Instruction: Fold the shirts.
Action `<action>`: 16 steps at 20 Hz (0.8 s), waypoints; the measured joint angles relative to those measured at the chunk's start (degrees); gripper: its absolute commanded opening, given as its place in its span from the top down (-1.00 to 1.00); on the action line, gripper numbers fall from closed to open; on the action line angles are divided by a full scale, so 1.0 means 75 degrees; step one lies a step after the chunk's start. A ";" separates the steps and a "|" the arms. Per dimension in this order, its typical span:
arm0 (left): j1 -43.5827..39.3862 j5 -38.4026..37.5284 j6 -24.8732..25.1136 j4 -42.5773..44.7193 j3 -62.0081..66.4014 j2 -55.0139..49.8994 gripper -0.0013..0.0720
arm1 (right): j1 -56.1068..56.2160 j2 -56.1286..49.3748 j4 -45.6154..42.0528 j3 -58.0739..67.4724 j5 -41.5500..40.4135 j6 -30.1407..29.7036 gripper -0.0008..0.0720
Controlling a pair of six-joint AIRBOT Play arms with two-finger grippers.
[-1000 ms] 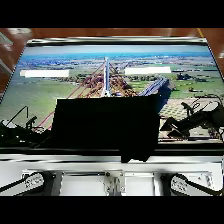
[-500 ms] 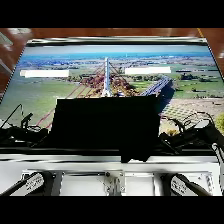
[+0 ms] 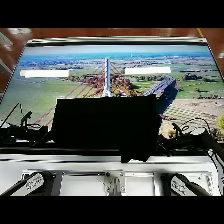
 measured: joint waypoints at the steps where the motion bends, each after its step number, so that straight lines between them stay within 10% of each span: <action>1: 0.0000 0.0000 0.0006 -0.0015 0.0000 0.0000 0.84 | 0.0140 -0.0003 0.0058 -0.0035 -0.0105 -0.0003 -0.42; 5: 0.0000 0.0012 0.0035 -0.0038 0.0000 0.0000 0.84 | 0.1230 -0.0128 0.0149 -0.0087 -0.0729 0.0041 0.79; 16: 0.0000 0.0035 0.0772 -0.0291 0.0775 0.0632 0.84 | 0.1384 0.1644 0.1244 0.0172 -0.0402 -0.0017 0.79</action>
